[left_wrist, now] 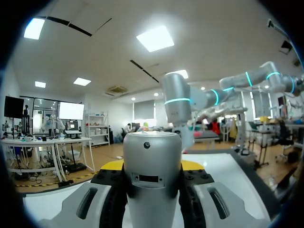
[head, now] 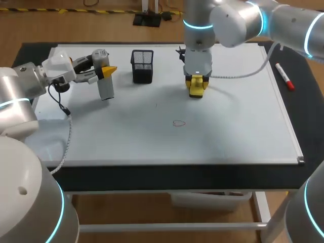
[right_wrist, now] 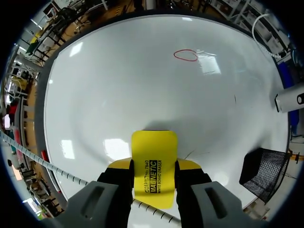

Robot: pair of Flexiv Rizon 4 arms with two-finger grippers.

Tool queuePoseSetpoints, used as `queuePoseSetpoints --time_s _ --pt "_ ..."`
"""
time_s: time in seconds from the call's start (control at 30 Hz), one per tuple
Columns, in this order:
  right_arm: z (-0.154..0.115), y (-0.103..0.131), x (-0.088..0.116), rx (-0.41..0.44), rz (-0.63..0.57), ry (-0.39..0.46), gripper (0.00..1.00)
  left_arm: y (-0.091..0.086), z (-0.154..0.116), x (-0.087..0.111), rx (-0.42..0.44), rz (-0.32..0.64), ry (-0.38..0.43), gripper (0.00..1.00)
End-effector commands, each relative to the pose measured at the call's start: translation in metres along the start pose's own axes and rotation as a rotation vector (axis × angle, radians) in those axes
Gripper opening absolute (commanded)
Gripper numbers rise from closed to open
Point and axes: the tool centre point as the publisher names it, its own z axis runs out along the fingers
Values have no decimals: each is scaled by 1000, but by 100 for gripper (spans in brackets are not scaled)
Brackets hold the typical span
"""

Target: Pick up the inspection probe, press it on each red-marked spot on the whiteboard one by one, put down the probe, pick up the eraser, and wipe off all the red marks.

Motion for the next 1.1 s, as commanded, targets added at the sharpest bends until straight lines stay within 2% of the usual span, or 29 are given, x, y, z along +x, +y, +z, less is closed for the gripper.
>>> queuePoseSetpoints --time_s 0.03,0.17,0.43,0.8,1.1 --pt "-16 5 19 9 8 -10 0 -2 0 0 -1 -2 1 0" --pt "-22 4 35 17 31 -10 0 -2 0 0 -1 -2 1 0" --pt "-28 3 79 29 120 -18 0 -2 0 0 -1 -2 1 0" --pt "-23 5 143 17 246 -31 0 -2 0 0 -1 -2 1 0" --pt "-17 4 177 1 297 -41 0 -2 0 0 -1 -2 1 0"
